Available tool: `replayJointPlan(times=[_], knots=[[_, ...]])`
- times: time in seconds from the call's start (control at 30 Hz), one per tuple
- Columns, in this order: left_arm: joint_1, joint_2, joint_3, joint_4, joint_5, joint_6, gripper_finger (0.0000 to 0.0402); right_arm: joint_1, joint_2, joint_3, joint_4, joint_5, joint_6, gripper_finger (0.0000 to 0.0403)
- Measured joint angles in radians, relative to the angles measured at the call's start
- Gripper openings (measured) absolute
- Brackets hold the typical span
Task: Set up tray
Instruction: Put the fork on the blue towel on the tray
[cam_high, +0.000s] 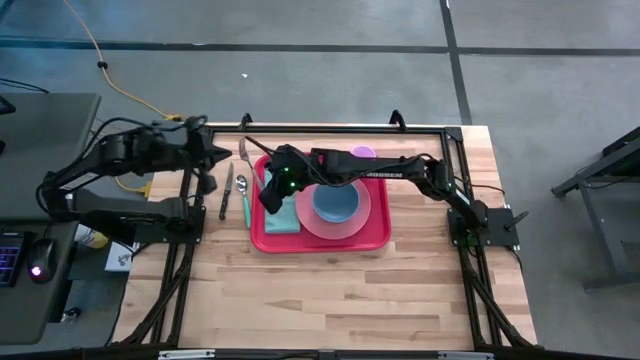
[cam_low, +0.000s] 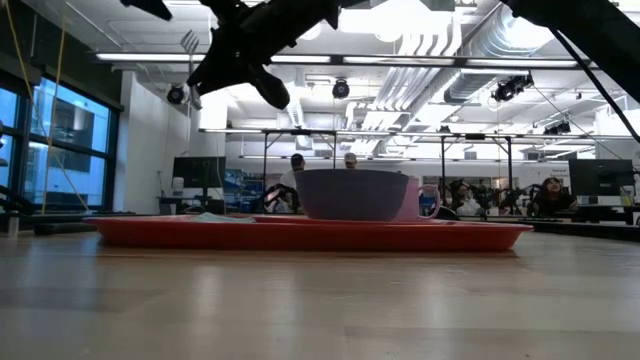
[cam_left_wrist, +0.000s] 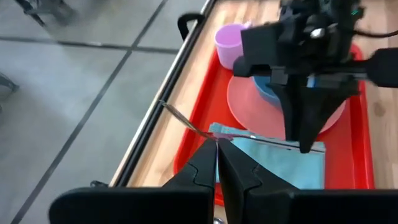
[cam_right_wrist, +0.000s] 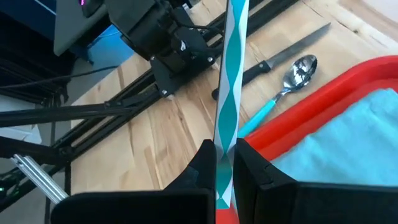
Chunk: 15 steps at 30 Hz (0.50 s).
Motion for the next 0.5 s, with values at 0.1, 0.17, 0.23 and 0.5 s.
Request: replayJointPlan(times=[0.1,0.17,0.23,0.5], knots=[[0.000,0.037,-0.001,0.002,0.000,0.005,0.0046,0.000,-0.003,0.000,-0.002,-0.007,-0.028,0.0005],[0.000,0.044,-0.001,-0.001,0.001,0.011,0.0046,0.000,-0.008,0.000,-0.004,-0.008,-0.054,0.0005],[0.000,0.040,-0.001,-0.004,0.000,0.010,0.0046,-0.001,-0.020,0.000,-0.036,0.003,-0.082,0.0005],[0.000,-0.026,-0.001,-0.005,-0.080,-0.035,0.0046,-0.050,-0.094,0.000,-0.094,0.063,-0.196,0.0005]])
